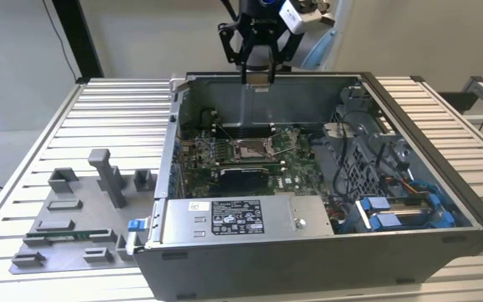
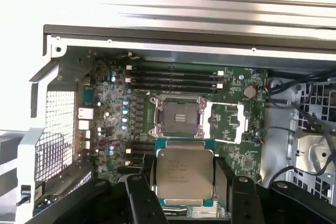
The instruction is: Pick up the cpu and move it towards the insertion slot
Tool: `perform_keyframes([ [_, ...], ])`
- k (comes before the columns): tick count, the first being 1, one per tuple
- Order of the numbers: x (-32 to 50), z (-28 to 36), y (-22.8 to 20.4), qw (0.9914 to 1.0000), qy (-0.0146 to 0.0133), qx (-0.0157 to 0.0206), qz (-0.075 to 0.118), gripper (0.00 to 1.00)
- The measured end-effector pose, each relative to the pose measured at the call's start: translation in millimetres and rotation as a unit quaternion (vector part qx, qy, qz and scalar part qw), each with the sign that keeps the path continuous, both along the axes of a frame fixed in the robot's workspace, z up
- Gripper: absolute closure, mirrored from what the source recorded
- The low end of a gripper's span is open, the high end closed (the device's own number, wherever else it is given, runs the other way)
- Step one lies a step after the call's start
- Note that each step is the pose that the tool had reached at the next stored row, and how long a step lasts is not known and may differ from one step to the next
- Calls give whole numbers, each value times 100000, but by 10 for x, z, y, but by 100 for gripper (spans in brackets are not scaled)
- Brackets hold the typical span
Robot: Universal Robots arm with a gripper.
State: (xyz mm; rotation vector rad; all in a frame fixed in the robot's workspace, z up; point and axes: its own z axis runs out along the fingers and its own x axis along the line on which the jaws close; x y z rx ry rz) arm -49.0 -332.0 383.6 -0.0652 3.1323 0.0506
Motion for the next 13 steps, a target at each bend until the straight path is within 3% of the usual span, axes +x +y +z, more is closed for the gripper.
perform_keyframes([
  [5,14,-6,60,100000,13,2,0,100],
  [13,14,-6,68,100000,17,-1,0,100],
])
